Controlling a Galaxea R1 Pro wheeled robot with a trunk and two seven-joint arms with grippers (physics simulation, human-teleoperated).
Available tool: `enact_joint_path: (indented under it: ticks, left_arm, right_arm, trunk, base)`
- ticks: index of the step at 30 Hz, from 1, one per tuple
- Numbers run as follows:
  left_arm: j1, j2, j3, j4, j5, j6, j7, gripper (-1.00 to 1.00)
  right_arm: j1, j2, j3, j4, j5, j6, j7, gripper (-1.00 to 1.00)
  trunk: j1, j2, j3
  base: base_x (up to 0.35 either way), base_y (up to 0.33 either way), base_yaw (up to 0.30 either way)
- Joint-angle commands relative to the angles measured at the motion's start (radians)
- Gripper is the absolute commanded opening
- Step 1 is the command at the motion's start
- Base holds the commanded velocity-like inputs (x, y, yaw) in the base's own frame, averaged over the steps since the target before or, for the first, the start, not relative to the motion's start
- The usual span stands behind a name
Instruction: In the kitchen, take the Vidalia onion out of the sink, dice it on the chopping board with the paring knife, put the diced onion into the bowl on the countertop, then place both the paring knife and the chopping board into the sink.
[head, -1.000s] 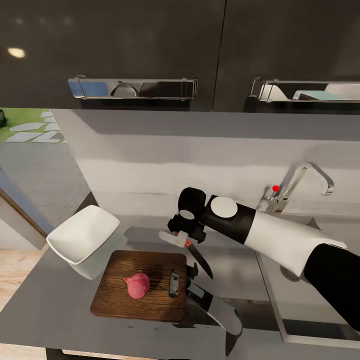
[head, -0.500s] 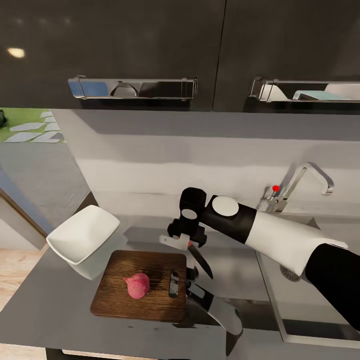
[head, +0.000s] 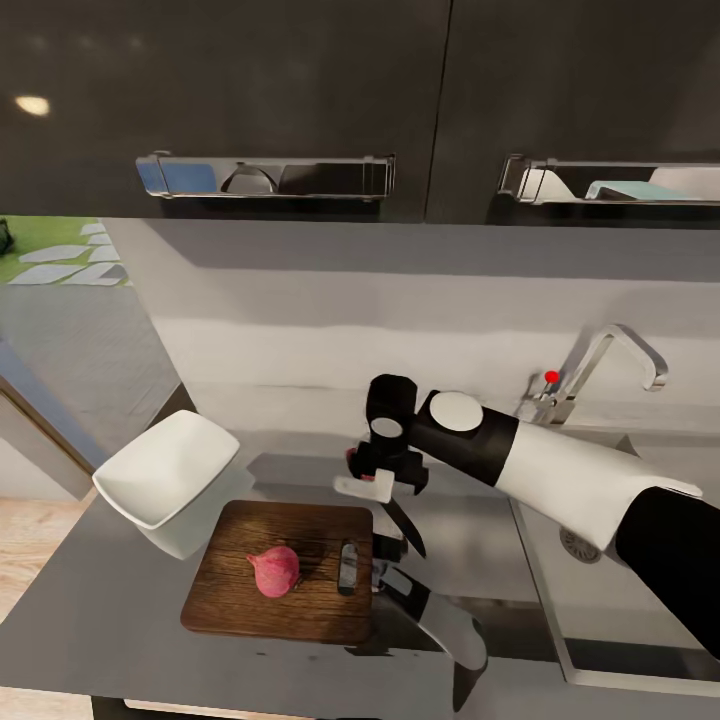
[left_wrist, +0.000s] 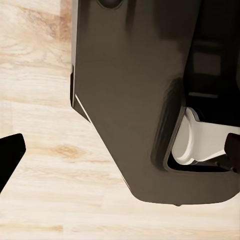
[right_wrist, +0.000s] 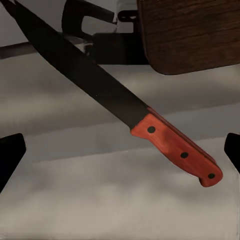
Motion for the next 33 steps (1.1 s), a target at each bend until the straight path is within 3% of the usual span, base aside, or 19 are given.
enact_joint_path:
  ticks: [1,9,33]
  left_arm:
    - [-0.002,0.000,-0.006,0.005,0.010,-0.007,-0.006,1.00]
    - [-0.002,0.000,-0.006,0.005,0.010,-0.007,-0.006,1.00]
    - [-0.002,0.000,-0.006,0.005,0.010,-0.007,-0.006,1.00]
  right_arm:
    - [-0.001,0.000,0.002,-0.001,0.002,-0.012,0.000,1.00]
    - [-0.001,-0.001,0.001,-0.002,0.009,0.034,-0.029,1.00]
    - [-0.001,-0.006,0.002,-0.009,0.008,0.032,-0.023,1.00]
  trunk:
    - [0.001,-0.002,-0.002]
    - [0.001,-0.002,-0.002]
    - [0.001,-0.002,-0.002]
  base:
    - [0.000,0.000,0.000]
    - [0.000,0.000,0.000]
    - [0.000,0.000,0.000]
